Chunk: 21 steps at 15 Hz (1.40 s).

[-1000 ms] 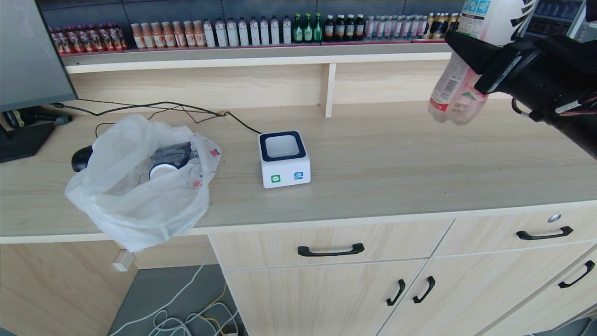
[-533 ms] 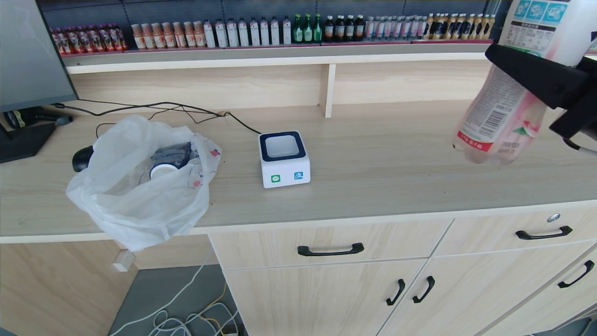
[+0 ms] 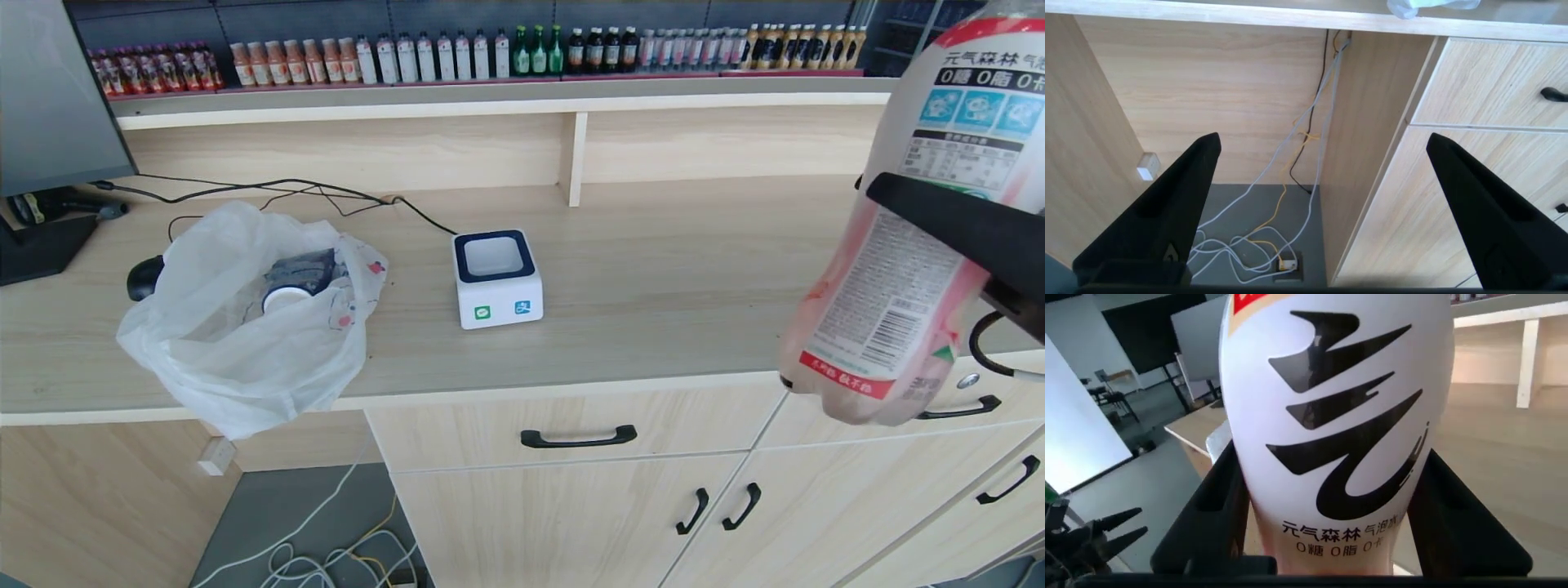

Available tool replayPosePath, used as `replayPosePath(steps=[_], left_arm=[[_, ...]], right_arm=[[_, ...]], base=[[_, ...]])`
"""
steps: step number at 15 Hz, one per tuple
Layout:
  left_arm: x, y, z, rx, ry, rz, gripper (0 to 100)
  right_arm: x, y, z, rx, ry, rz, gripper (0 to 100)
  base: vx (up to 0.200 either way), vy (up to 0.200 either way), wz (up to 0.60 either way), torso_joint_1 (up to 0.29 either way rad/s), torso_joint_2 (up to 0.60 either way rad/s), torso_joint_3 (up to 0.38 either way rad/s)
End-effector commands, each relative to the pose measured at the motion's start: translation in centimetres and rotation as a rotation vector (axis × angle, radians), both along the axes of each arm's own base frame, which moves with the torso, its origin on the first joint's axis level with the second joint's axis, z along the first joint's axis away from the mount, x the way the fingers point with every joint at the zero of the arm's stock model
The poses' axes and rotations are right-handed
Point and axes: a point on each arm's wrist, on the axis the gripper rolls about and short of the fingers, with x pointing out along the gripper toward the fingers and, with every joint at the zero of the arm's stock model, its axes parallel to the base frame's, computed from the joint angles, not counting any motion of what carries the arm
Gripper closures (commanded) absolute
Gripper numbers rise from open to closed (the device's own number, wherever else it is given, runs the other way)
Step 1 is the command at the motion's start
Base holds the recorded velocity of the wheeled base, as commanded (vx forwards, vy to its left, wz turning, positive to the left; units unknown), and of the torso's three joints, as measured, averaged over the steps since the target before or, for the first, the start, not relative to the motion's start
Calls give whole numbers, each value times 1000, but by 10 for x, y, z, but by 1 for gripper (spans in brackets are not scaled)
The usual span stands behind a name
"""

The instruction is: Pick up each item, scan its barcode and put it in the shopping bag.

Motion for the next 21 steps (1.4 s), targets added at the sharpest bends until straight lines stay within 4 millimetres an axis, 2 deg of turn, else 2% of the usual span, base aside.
replayPosePath(steps=[1,3,5,7,8,12,16,21], left_arm=[[0,0,0,0,0,0,0],[0,0,0,0,0,0,0],[0,0,0,0,0,0,0],[0,0,0,0,0,0,0],[0,0,0,0,0,-1,0],[0,0,0,0,0,0,0],[0,0,0,0,0,0,0],[0,0,0,0,0,0,0]], right_arm=[[-14,18,-3,20,44,160,100],[-22,33,-9,19,99,269,100],[-23,47,-14,0,127,328,100],[-22,56,-12,9,159,394,100],[-26,65,-4,25,154,465,100],[-12,87,-8,42,180,498,100],[7,111,-15,84,119,525,100],[6,114,-16,55,102,611,100]], base=[[0,0,0,0,0,0],[0,0,0,0,0,0],[0,0,0,0,0,0],[0,0,0,0,0,0],[0,0,0,0,0,0],[0,0,0,0,0,0],[0,0,0,0,0,0],[0,0,0,0,0,0]])
